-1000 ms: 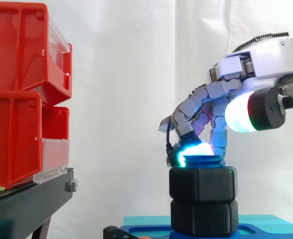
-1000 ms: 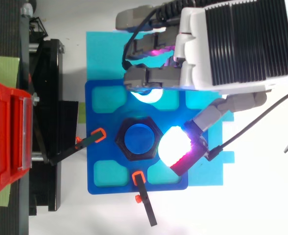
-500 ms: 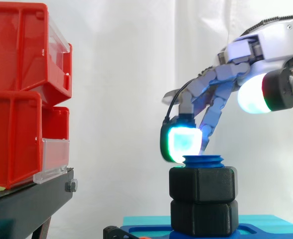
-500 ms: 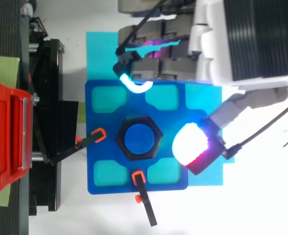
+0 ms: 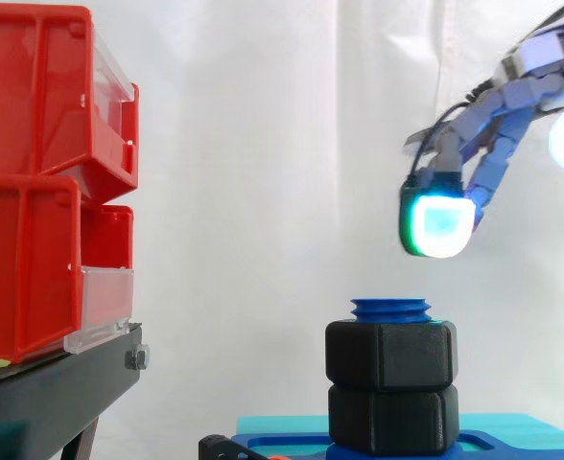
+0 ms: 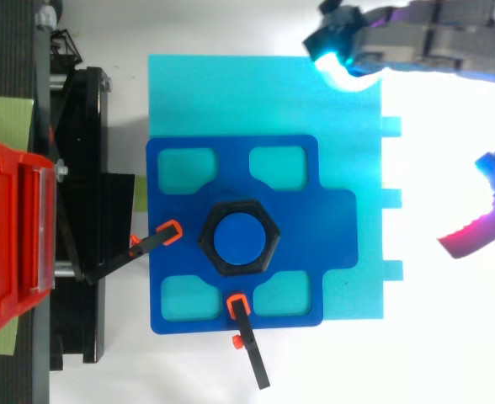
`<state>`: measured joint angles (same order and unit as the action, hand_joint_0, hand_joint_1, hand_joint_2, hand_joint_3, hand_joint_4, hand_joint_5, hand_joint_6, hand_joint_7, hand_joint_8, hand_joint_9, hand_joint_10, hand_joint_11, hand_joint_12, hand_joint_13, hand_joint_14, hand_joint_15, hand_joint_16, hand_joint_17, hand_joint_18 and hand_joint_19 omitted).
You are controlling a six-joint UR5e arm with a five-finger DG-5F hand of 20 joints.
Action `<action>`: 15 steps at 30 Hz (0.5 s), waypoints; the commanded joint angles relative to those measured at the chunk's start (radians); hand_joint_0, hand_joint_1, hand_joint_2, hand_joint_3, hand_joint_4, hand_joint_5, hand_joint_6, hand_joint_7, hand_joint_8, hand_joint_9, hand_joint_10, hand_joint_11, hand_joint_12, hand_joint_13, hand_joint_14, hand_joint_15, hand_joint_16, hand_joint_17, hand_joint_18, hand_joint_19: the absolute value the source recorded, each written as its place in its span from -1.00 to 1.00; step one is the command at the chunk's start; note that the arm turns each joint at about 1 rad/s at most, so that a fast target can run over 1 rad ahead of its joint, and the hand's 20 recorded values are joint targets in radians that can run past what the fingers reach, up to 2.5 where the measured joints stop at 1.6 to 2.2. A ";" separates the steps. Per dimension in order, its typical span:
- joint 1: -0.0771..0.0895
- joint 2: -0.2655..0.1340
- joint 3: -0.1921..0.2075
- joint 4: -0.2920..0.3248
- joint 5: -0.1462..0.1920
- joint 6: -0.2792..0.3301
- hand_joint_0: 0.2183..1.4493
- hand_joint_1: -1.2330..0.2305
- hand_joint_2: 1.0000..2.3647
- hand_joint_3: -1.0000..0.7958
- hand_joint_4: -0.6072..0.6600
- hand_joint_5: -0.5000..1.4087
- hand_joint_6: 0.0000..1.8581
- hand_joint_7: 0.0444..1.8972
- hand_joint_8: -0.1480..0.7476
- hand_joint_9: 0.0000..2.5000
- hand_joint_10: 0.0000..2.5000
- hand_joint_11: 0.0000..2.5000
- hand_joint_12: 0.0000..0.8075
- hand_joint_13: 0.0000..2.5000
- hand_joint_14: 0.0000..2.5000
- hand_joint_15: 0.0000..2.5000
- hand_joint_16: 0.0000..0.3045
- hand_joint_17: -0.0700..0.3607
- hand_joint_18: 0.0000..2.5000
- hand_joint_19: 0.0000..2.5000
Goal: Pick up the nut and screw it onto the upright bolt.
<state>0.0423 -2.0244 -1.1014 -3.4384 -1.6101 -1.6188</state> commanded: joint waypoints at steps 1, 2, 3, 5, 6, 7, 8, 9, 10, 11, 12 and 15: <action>0.014 0.099 -0.198 0.154 0.071 0.057 -0.60 0.31 -1.00 -0.44 0.28 -0.63 -0.46 -0.25 -0.12 -0.55 -1.00 -1.00 -0.14 -0.85 -1.00 -1.00 -0.75 -0.27 -1.00 -1.00; 0.019 0.124 -0.241 0.188 0.088 0.080 -0.59 0.30 -1.00 -0.44 0.28 -0.63 -0.46 -0.25 -0.12 -0.55 -1.00 -1.00 -0.14 -0.86 -1.00 -1.00 -0.75 -0.27 -1.00 -1.00; 0.024 0.136 -0.270 0.209 0.102 0.100 -0.59 0.30 -1.00 -0.44 0.28 -0.63 -0.46 -0.25 -0.12 -0.56 -1.00 -1.00 -0.14 -0.86 -1.00 -1.00 -0.74 -0.27 -1.00 -1.00; 0.030 0.156 -0.319 0.245 0.131 0.146 -0.58 0.28 -1.00 -0.44 0.28 -0.64 -0.46 -0.25 -0.12 -0.58 -1.00 -1.00 -0.13 -0.87 -1.00 -1.00 -0.74 -0.26 -1.00 -1.00; 0.033 0.162 -0.331 0.257 0.145 0.165 -0.57 0.27 -1.00 -0.44 0.27 -0.64 -0.46 -0.26 -0.13 -0.59 -1.00 -1.00 -0.13 -0.88 -1.00 -1.00 -0.74 -0.26 -1.00 -1.00; 0.034 0.165 -0.342 0.269 0.159 0.186 -0.57 0.26 -1.00 -0.44 0.27 -0.65 -0.46 -0.26 -0.13 -0.61 -1.00 -1.00 -0.13 -0.90 -1.00 -1.00 -0.74 -0.26 -1.00 -1.00; 0.039 0.165 -0.351 0.280 0.180 0.224 -0.56 0.24 -1.00 -0.44 0.27 -0.65 -0.46 -0.26 -0.13 -0.63 -1.00 -1.00 -0.13 -0.91 -1.00 -1.00 -0.74 -0.26 -1.00 -1.00; 0.039 0.165 -0.351 0.280 0.180 0.224 -0.56 0.23 -1.00 -0.44 0.27 -0.66 -0.46 -0.27 -0.14 -0.66 -1.00 -1.00 -0.12 -0.93 -1.00 -1.00 -0.73 -0.25 -1.00 -1.00; 0.047 0.164 -0.356 0.278 0.220 0.310 -0.56 0.23 -1.00 -0.44 0.26 -0.67 -0.46 -0.27 -0.14 -0.67 -1.00 -1.00 -0.12 -0.94 -1.00 -1.00 -0.73 -0.24 -1.00 -1.00; 0.051 0.164 -0.356 0.280 0.233 0.353 -0.55 0.21 -1.00 -0.44 0.26 -0.67 -0.46 -0.27 -0.14 -0.69 -1.00 -1.00 -0.11 -0.95 -1.00 -1.00 -0.73 -0.24 -1.00 -1.00; 0.056 0.164 -0.356 0.281 0.239 0.387 -0.55 0.21 -1.00 -0.44 0.27 -0.67 -0.46 -0.28 -0.13 -0.72 -1.00 -1.00 -0.11 -0.96 -1.00 -1.00 -0.72 -0.23 -1.00 -1.00; 0.062 0.164 -0.357 0.286 0.243 0.456 -0.54 0.23 -1.00 -0.44 0.26 -0.68 -0.46 -0.27 -0.14 -0.76 -1.00 -1.00 -0.10 -1.00 -1.00 -1.00 -0.71 -0.22 -1.00 -1.00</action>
<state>0.0952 -1.8617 -1.4447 -3.1618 -1.3836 -1.3070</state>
